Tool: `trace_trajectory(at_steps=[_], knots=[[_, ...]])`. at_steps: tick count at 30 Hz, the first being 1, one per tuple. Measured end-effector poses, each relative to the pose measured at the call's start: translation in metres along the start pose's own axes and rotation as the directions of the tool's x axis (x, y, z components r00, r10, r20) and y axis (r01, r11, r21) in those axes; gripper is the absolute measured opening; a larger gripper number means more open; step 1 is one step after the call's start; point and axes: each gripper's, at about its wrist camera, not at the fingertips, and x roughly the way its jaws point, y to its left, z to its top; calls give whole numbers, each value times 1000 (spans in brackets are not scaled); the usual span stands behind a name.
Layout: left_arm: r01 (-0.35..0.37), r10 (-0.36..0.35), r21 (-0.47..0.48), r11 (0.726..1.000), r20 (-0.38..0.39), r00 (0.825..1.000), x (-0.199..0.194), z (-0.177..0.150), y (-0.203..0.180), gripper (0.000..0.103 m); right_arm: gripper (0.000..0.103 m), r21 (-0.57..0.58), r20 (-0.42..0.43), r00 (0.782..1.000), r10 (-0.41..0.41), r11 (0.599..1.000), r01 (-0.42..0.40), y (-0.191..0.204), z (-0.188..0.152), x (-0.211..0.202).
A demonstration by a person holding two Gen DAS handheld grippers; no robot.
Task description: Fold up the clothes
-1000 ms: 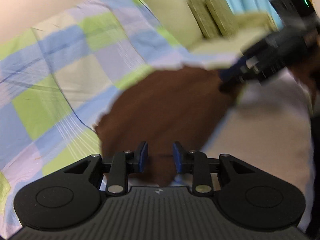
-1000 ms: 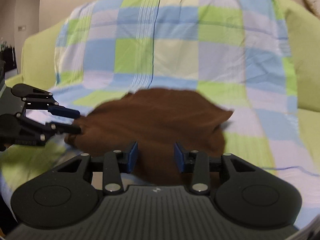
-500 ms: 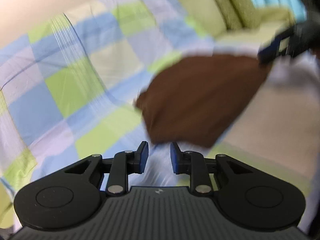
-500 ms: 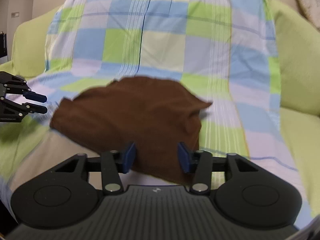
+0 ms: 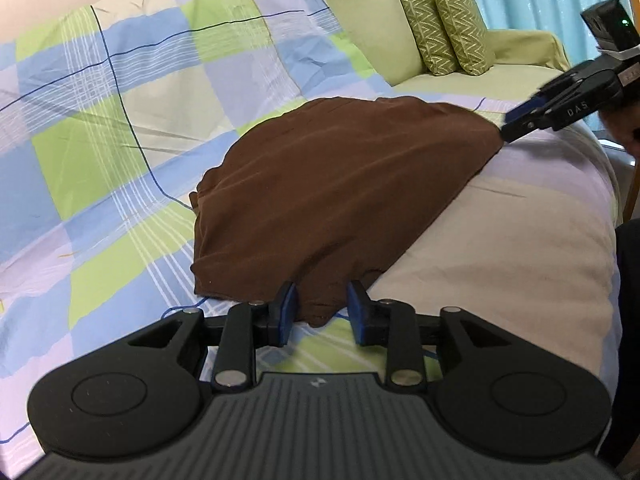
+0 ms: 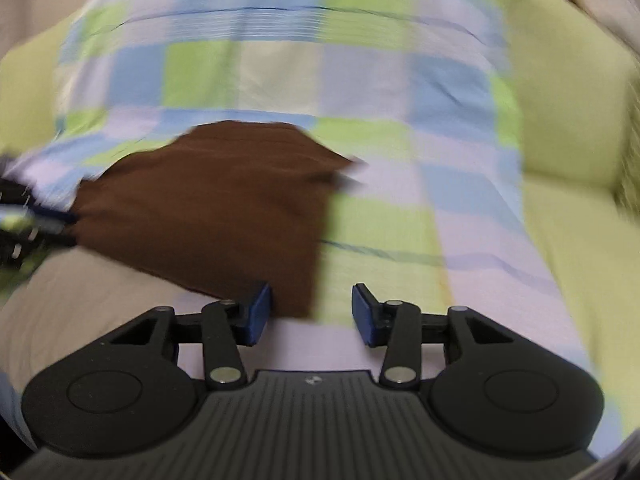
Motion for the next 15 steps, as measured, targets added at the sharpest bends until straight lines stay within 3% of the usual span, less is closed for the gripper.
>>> trace_trajectory(at_steps=[4,8,10,12,14,15], knots=[[-18,21,-31,999,94,995,-12,32,-5,33,37,-31,85,996,35,999,-33,12,18,-18],[-22,24,-24,999,89,996,15,45,-3,33,37,-92,150,975,163,984,-150,48,46,9],[-20,21,-31,999,43,999,37,46,2,33,33,-92,146,960,237,970,-226,56,53,31],[-17,18,-81,997,12,1000,53,40,18,37,31,-93,74,954,292,954,-284,55,55,65],[-12,14,-119,993,10,1000,55,34,31,41,25,-103,28,962,272,958,-268,43,52,82],[-10,11,-137,990,9,1000,56,31,37,46,12,-101,30,967,255,963,-251,32,52,85]])
